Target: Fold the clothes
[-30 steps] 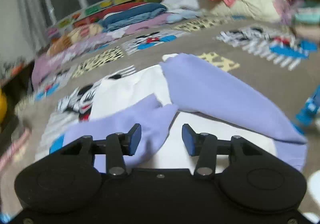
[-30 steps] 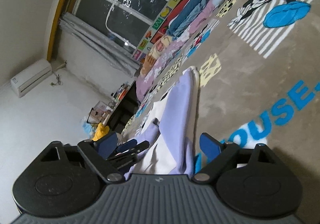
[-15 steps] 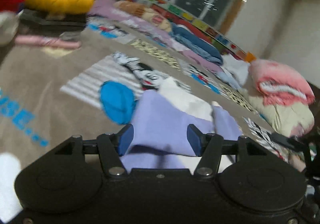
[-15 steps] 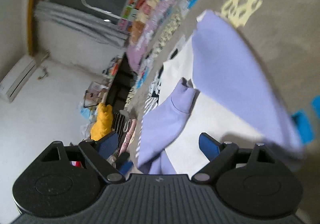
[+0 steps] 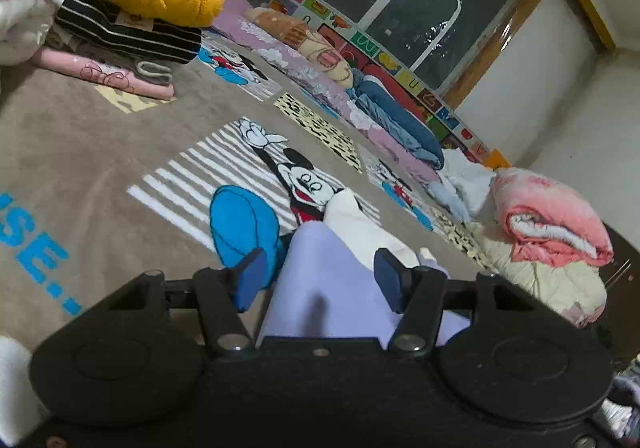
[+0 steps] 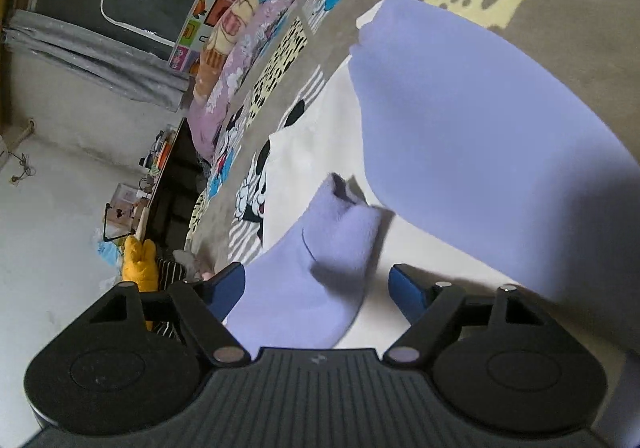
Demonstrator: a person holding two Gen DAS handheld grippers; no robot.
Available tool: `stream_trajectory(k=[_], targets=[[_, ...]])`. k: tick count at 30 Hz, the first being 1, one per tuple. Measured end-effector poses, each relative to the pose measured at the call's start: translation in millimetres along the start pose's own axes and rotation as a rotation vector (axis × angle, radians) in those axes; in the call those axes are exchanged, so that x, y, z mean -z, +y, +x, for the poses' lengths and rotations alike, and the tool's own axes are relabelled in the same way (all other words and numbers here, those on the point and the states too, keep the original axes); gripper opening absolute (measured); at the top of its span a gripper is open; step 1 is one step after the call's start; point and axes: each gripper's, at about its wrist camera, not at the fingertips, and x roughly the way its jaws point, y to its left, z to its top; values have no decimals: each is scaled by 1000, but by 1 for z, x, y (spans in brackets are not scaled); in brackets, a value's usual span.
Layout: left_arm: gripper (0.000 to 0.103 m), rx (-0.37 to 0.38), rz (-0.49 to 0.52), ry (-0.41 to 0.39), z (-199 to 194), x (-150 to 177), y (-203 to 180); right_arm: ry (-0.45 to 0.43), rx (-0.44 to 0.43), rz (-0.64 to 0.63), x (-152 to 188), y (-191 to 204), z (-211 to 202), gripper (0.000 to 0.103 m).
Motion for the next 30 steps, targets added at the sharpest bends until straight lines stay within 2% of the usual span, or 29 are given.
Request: stream_trajectory(k=[4, 8, 11, 13, 14, 15, 16, 18, 22, 25, 30], targets=[[58, 16, -32, -6, -2, -7, 5, -19, 6, -14, -1, 2, 10, 73], [58, 3, -61, 4, 1, -11, 13, -42, 19, -37, 2, 3, 17, 59], [58, -9, -80, 37, 6, -12, 18, -53, 35, -57, 2, 5, 22, 52], [58, -30, -72, 65, 9, -10, 19, -51, 41, -69, 1, 6, 26, 41], [58, -41, -68, 78, 10, -10, 20, -45, 41, -70, 0, 6, 27, 28], [60, -56, -50, 98, 12, -8, 19, -41, 38, -67, -2, 7, 27, 22], [62, -71, -30, 119, 14, -7, 18, -41, 32, -66, -2, 8, 27, 21], [66, -93, 15, 145, 17, -3, 12, -46, 15, -87, -6, 16, 22, 12], [67, -75, 90, 195, 19, 8, 0, -73, -31, -141, -17, 37, 7, 10], [67, -107, 200, 235, 18, 17, -12, -91, -63, -182, -30, 54, -3, 9], [67, -98, 242, 279, 13, 33, -18, -97, -78, -246, -50, 77, -13, 9]])
